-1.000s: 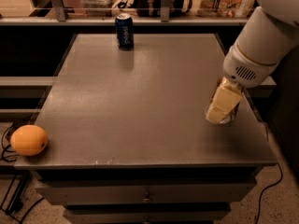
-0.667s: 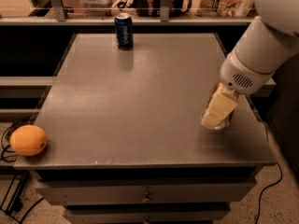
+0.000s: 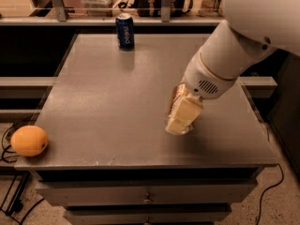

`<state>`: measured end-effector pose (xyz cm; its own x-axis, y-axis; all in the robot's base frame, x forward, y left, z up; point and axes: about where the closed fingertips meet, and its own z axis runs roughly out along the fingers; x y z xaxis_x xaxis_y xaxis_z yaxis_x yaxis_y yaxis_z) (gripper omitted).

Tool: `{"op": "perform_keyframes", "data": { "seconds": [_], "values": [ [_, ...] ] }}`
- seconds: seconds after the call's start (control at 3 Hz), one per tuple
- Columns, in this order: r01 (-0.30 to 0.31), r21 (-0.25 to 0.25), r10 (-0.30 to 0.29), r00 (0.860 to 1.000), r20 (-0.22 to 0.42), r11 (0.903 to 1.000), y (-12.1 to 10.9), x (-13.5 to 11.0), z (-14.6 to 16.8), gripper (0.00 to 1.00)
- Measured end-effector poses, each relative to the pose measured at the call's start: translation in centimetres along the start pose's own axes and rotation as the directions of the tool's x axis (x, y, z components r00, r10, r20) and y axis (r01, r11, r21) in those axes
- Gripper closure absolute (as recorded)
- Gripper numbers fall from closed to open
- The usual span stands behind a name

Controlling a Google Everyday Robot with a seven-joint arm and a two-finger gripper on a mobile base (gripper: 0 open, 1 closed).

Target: Move orange can near orange

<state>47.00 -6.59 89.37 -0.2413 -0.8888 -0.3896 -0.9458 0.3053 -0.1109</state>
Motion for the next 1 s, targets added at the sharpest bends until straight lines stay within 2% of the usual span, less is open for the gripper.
{"op": "perform_keyframes", "data": {
  "seconds": [0.33, 0.67, 1.0],
  "values": [
    [0.122, -0.041, -0.117, 0.986, 0.118, 0.9917, 3.0, -5.5, -0.4, 1.0],
    [0.123, -0.041, -0.118, 0.986, 0.119, 0.9916, 3.0, -5.6, -0.4, 1.0],
    [0.189, -0.046, -0.18, 0.973, 0.147, 0.9809, 3.6, -8.5, 0.3, 1.0]
  ]
}}
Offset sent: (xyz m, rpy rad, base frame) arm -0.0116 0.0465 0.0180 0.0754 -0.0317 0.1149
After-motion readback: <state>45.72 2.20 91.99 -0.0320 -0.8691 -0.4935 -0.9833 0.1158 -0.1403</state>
